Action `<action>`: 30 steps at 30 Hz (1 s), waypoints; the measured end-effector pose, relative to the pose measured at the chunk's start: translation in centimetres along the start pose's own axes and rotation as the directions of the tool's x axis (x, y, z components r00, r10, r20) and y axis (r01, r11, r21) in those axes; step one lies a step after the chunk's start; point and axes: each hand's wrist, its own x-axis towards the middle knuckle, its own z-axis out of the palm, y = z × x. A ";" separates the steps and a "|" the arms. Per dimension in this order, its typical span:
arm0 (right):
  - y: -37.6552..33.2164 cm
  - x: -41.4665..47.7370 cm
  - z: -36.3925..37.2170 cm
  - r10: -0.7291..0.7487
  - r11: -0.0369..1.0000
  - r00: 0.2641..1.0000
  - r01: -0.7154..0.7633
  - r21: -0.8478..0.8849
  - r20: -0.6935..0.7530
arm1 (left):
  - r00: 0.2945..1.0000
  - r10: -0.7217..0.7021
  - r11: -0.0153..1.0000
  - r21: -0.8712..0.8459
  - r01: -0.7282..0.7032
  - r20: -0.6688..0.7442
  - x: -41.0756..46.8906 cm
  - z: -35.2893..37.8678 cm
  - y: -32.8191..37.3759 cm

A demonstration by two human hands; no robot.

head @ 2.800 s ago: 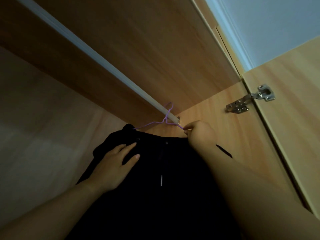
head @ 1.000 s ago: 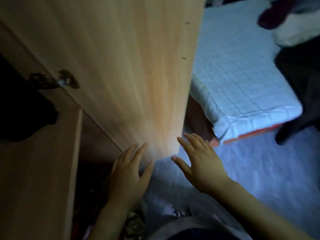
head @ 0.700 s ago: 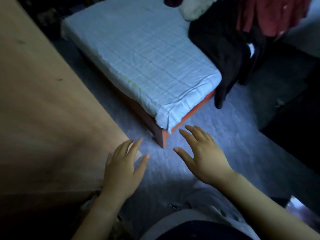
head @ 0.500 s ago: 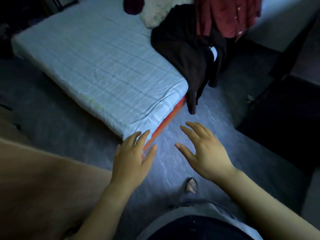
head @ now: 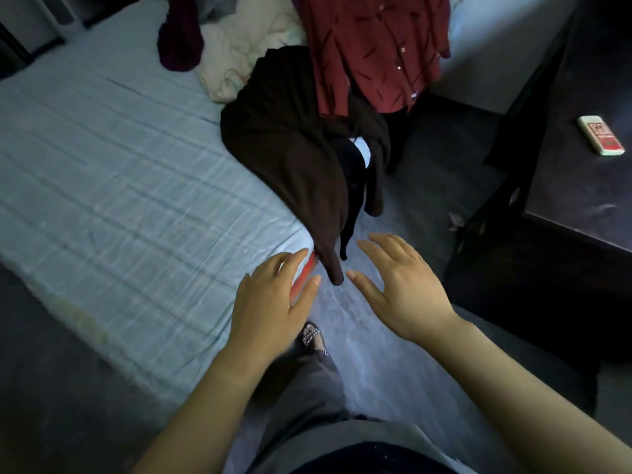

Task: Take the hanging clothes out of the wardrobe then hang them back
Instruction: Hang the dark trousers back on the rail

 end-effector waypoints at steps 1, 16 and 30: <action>0.1 2.7 0.1 -0.017 1.000 1.000 0.017 -0.002 0.005 | 1.000 -0.022 1.000 -0.005 0.022 -0.003 2.2 0.0 -0.8; 2.6 42.6 -1.9 -0.241 0.970 0.969 0.242 -0.004 0.062 | 0.974 -0.217 0.974 0.047 0.220 -0.057 37.5 -5.3 -11.8; 8.4 82.3 6.1 -0.570 0.773 0.683 0.635 0.016 0.457 | 0.697 -0.713 0.681 0.157 0.715 -0.080 59.9 -2.1 -23.9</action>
